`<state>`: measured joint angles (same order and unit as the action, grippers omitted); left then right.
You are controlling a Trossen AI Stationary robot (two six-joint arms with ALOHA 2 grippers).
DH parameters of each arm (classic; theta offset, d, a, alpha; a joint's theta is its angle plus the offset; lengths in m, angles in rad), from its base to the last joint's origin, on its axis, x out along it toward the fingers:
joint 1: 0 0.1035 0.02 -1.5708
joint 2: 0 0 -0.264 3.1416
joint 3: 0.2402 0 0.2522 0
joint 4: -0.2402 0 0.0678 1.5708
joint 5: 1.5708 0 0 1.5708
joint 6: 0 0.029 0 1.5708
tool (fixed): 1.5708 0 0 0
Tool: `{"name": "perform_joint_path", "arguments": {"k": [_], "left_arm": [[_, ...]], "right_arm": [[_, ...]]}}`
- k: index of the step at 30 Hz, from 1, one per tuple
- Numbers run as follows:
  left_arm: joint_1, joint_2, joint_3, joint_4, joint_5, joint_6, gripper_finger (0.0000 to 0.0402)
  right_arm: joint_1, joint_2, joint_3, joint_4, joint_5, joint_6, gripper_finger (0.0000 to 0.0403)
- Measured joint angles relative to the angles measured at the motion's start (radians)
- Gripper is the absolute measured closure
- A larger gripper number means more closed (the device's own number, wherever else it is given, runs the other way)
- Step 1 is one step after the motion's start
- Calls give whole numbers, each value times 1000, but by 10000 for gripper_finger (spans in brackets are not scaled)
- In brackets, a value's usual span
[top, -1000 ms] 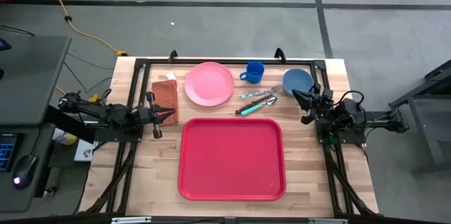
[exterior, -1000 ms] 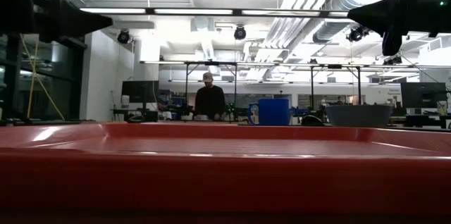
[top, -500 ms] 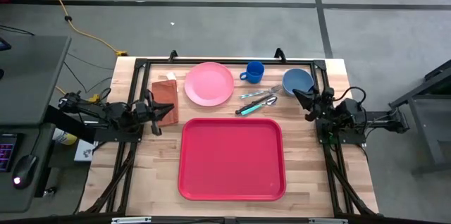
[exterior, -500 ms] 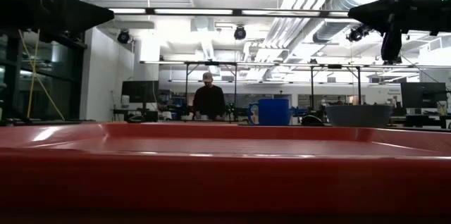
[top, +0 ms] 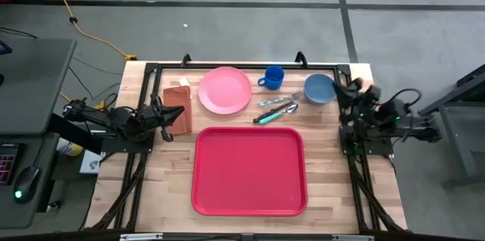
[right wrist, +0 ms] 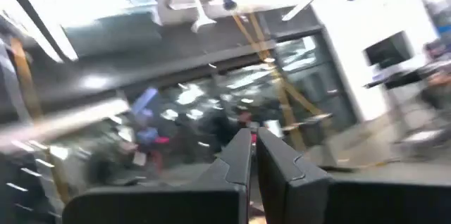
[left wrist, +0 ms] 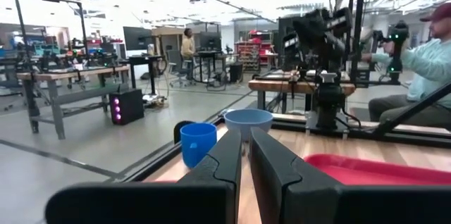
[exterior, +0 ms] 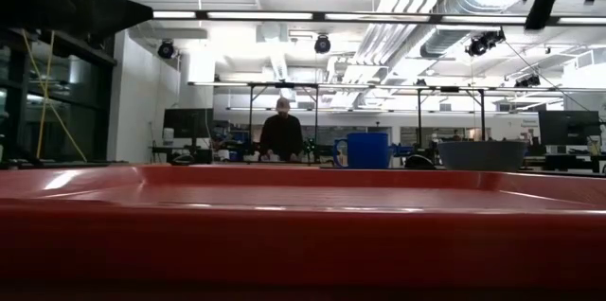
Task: Set up tray
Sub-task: Put the blue mug on the red serving tray
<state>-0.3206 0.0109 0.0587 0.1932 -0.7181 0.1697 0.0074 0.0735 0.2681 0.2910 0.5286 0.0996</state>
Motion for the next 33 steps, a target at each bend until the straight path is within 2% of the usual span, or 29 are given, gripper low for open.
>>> {"name": "perform_joint_path", "arguments": {"k": [4, 9, 13, 16, 19, 23, 29, 33], "left_arm": [[0, 0, 1, -6, -4, 1, 341], [0, 0, 2, -10, -10, 1, 341], [0, 0, 2, -9, -10, 4, 341], [0, 0, 3, -9, -10, 40, 341], [0, 0, 3, -9, -10, 72, 341], [0, 0, 3, -9, -9, 95, 341], [0, 0, 3, -11, -9, 121, 341], [0, 0, 4, -11, -8, 134, 341]], "right_arm": [[0, 151, 299, -308, 123, -93, 402], [0, 437, 741, -689, 248, -140, 402], [-2, 696, 1094, -995, 309, -191, 395], [-29, 867, 1329, -1186, 314, -203, 370], [-91, 1018, 1519, -1370, 259, -153, 329], [-208, 1185, 1684, -1572, 111, -72, 265], [-359, 1378, 1746, -1655, -129, -131, 173], [-435, 1477, 1749, -1664, -252, -199, 144]]}}
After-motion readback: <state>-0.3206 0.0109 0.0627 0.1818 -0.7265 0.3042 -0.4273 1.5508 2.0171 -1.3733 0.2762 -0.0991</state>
